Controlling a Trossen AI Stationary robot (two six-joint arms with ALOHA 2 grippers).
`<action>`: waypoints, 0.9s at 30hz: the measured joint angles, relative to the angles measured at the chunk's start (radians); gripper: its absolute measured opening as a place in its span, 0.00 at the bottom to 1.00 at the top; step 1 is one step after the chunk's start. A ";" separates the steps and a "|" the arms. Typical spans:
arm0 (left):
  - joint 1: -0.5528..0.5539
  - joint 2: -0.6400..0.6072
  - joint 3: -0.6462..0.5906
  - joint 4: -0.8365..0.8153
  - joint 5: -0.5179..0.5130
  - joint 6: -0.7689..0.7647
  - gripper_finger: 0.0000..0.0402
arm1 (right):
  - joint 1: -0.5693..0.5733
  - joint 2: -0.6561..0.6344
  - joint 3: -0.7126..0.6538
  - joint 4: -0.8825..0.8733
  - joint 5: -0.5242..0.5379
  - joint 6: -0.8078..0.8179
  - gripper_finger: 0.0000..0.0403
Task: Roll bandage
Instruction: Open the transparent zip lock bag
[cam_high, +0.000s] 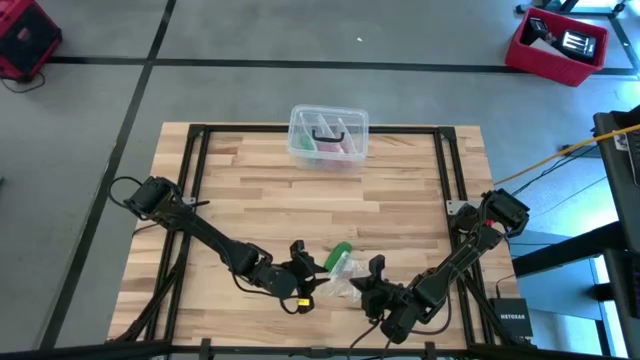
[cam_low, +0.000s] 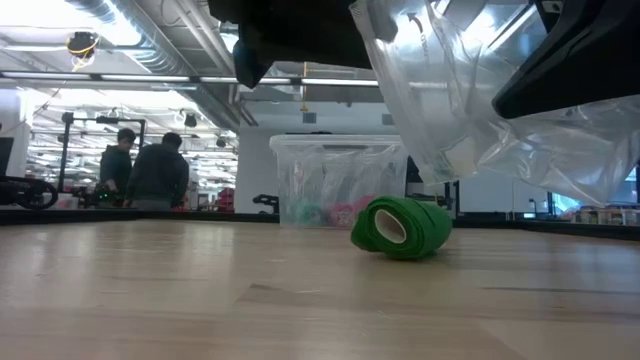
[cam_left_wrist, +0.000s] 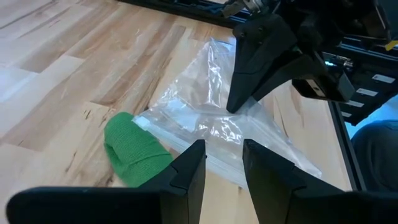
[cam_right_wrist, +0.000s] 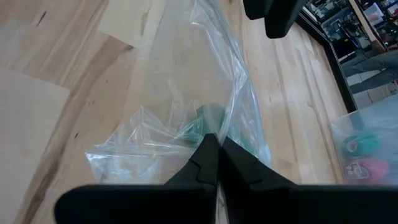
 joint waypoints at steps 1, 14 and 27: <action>0.000 0.000 0.000 0.000 0.000 0.000 0.25 | 0.000 0.000 0.000 0.000 0.000 0.000 0.02; 0.000 0.000 0.000 -0.007 0.002 -0.062 0.25 | 0.000 -0.001 0.000 -0.003 0.000 0.024 0.02; 0.011 0.001 0.000 -0.028 0.003 -0.078 0.25 | 0.032 -0.140 -0.027 -0.074 -0.018 0.083 0.02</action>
